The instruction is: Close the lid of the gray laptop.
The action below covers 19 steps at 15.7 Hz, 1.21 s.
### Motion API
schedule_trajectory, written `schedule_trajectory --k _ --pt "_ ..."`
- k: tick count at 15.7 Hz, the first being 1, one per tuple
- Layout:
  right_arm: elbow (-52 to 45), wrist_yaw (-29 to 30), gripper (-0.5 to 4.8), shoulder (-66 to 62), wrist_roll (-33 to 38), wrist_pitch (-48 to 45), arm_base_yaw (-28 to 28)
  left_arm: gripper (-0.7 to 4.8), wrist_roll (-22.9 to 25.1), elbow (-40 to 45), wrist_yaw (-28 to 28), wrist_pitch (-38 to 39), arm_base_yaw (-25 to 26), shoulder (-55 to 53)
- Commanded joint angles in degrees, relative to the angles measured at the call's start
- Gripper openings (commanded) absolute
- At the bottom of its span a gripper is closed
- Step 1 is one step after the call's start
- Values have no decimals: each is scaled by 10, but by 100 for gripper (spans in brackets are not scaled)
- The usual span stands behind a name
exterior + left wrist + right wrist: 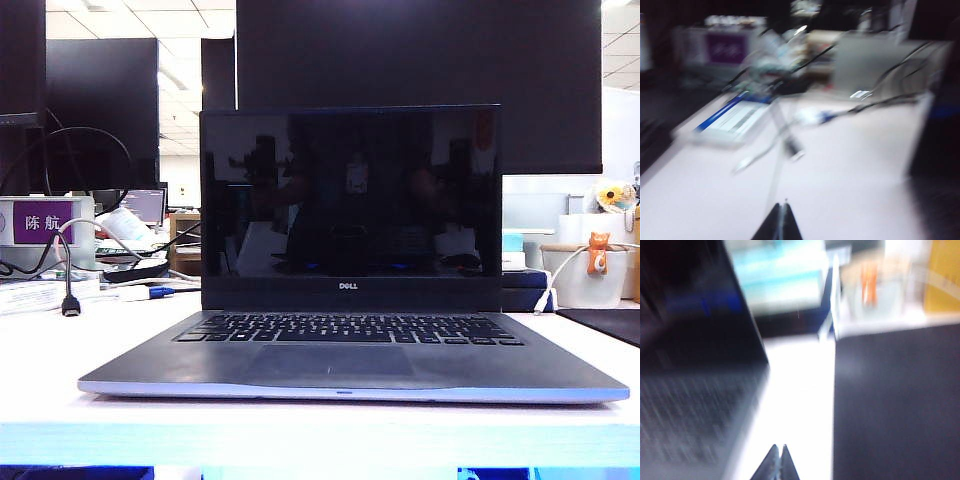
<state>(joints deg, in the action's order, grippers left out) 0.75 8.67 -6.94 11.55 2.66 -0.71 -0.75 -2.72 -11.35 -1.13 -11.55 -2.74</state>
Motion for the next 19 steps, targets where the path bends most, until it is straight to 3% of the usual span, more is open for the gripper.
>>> schedule_trajectory --k 1,4,8,10,15,19 --pt "63 -33 -5 -3 41 -33 -1 -6 -42 -56 11 -8 0 -12" --pt "135 -91 -5 -40 41 -50 -1 -6 -50 -137 21 -9 0 -93" --pt "202 -84 -5 -149 40 -60 -1 -6 21 -279 90 -16 0 -284" --pt "252 -37 -5 -219 30 -37 -1 -6 80 -370 114 -3 0 -392" --pt "360 48 -5 -358 -36 72 0 -6 172 -564 217 49 0 -591" --pt "393 141 -5 -388 -46 109 0 -6 245 -734 336 184 0 -724"
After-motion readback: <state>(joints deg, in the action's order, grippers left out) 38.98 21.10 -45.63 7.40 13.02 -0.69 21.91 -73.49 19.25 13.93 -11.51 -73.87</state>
